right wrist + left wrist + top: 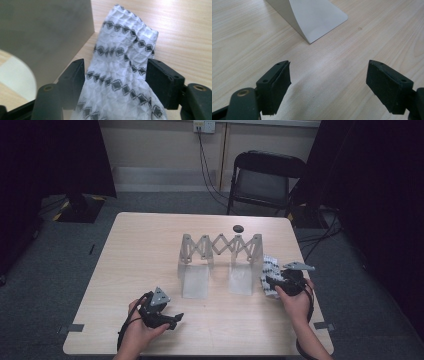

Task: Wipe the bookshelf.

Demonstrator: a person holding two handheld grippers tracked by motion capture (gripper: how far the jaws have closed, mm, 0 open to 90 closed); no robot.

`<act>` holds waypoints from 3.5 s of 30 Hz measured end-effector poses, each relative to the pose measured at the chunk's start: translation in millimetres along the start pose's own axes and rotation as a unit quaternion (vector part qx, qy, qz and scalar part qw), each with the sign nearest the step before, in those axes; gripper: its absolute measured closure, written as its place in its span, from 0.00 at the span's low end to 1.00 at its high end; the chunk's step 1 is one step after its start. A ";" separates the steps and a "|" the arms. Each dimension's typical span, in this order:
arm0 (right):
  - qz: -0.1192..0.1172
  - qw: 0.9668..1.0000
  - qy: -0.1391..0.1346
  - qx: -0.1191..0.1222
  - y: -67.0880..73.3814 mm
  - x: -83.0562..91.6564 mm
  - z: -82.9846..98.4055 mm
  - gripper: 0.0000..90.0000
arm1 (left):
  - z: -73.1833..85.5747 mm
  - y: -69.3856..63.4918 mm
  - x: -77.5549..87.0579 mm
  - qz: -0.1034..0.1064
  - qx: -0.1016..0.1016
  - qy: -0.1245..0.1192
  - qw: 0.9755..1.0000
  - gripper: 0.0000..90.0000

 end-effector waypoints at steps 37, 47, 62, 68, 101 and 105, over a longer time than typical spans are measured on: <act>-0.065 0.998 -0.002 0.018 -3.9 56.7 25.3 0.23 | -1.6 -0.4 3.2 0.006 0.004 -0.009 1.000 0.21; -0.074 0.997 0.007 0.032 -4.7 65.2 37.0 0.22 | -1.6 -0.1 3.7 0.005 0.006 -0.009 1.000 0.21; -0.094 0.994 0.023 0.048 -3.7 69.9 56.4 0.21 | -1.6 -0.1 3.1 0.005 0.005 -0.009 1.000 0.21; -0.102 0.993 0.024 0.055 -1.1 70.4 61.7 0.22 | -0.6 1.1 3.7 0.004 0.009 -0.010 1.000 0.21; -0.117 0.988 0.045 0.087 -0.7 65.7 78.7 0.19 | 8.3 10.5 7.2 -0.008 0.022 -0.006 1.000 0.21; -0.116 0.988 0.041 0.093 1.3 65.4 76.8 0.19 | 10.2 12.5 7.4 -0.011 0.022 -0.004 1.000 0.21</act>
Point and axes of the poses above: each handheld gripper's, and its own axes: x roughly backward along the jaws, z roughly out of its underside, y roughly to its left, the point moved 1 cm from there along -x, roughly forward along the jaws, and after that the axes turned 10 degrees about z, right-handed, at the moved point
